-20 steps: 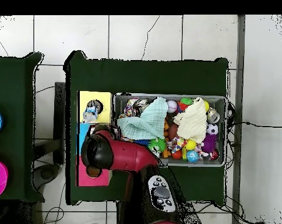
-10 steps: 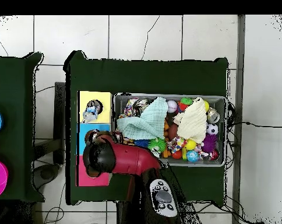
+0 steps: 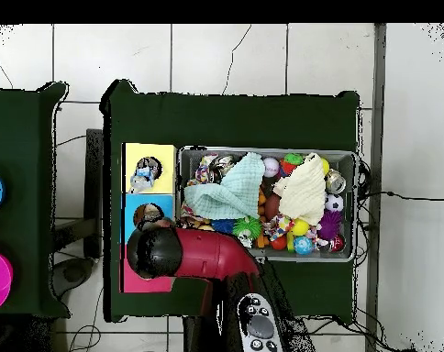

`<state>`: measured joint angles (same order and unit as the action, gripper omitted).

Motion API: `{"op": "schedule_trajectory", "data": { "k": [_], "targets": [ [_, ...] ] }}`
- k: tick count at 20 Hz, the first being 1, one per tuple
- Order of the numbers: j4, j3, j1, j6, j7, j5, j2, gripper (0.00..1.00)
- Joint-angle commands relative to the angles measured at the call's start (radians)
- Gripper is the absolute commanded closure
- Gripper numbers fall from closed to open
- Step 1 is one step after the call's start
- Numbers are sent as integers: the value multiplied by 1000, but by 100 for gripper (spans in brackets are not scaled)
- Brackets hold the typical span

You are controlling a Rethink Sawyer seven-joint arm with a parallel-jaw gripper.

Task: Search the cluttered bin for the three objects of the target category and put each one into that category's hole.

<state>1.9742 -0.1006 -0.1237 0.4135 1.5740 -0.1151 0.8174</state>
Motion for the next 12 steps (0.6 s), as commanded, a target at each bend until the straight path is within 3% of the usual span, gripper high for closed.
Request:
{"op": "schedule_trajectory", "data": {
  "k": [1, 8, 12],
  "targets": [
    [10, -10, -37, 165, 79, 22, 72, 0],
    [-32, -11, -32, 218, 103, 14, 85, 0],
    [-25, -23, -27, 154, 130, 0, 53, 0]
  ]
}}
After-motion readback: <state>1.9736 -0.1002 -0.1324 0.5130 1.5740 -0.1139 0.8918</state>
